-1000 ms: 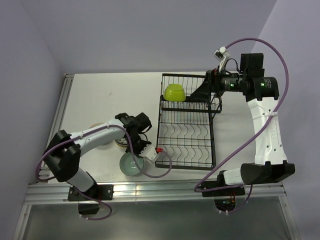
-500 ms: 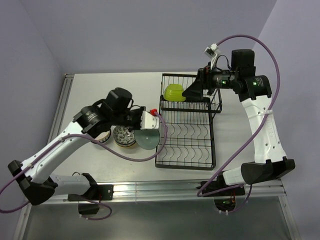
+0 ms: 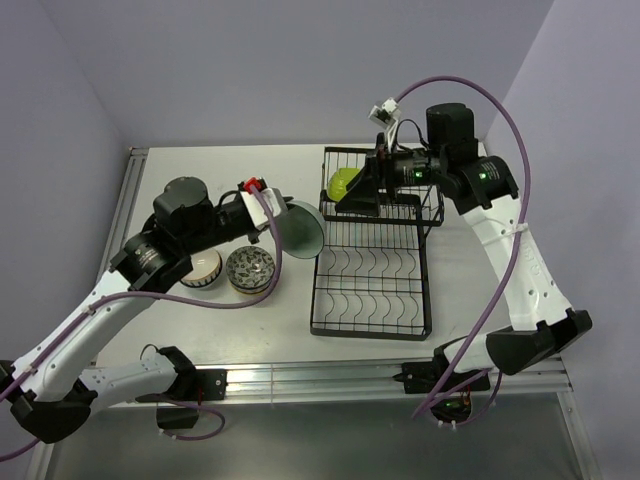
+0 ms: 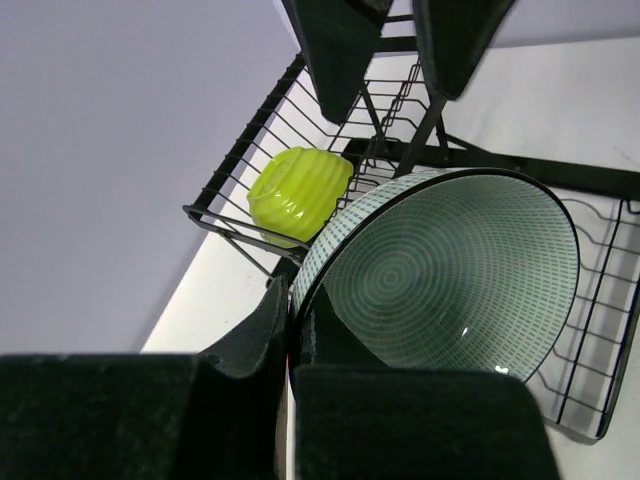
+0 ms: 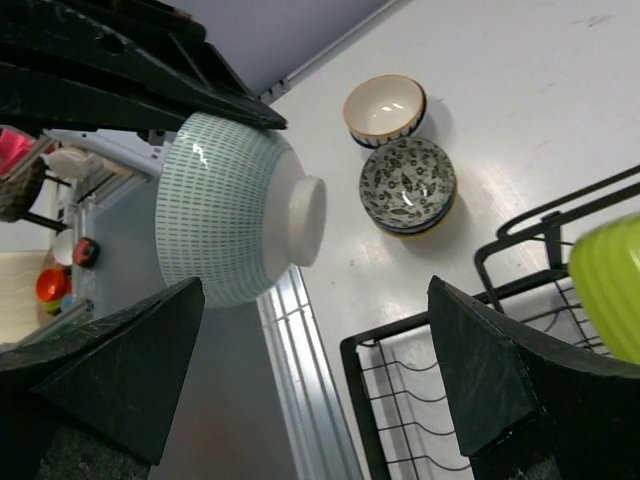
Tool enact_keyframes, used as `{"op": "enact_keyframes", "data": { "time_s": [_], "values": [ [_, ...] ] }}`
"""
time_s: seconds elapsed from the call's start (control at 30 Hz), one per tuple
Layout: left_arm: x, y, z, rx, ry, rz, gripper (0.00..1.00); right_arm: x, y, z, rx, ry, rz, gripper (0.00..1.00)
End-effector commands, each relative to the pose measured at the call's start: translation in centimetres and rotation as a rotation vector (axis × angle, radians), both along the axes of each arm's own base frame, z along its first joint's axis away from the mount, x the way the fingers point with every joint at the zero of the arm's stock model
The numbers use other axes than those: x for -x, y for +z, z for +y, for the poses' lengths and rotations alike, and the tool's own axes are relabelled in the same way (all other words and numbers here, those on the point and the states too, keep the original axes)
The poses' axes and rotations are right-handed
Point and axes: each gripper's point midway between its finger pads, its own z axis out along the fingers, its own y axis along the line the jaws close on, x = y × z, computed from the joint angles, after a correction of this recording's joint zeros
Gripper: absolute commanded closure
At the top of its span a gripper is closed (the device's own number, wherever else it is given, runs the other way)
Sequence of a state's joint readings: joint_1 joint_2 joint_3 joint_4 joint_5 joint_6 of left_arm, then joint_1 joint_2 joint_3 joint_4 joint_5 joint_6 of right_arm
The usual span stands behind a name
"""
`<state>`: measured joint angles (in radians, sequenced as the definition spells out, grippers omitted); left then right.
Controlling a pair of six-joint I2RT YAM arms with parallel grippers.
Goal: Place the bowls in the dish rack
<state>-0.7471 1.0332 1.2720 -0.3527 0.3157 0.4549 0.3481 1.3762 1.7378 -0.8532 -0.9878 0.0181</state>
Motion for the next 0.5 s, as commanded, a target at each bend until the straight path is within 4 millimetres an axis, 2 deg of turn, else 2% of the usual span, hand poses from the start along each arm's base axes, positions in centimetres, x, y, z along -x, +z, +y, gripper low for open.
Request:
{"op": "enact_keyframes", "data": {
  "time_s": [0.0,0.13,0.47],
  "values": [
    [-0.3,3.6,-0.4,0.189,0.022,0.001,1.0,2.0,2.0,1.1,-0.076,0.065,-0.029,0.0],
    [-0.7,3.5,-0.9,0.229,0.033,0.041,1.0,3.4,2.0,1.9,-0.118,0.102,0.049,0.0],
    [-0.4,3.9,-2.0,0.282,-0.012,0.1,1.0,3.6,0.4,2.5,-0.11,0.104,0.106,0.0]
  ]
}}
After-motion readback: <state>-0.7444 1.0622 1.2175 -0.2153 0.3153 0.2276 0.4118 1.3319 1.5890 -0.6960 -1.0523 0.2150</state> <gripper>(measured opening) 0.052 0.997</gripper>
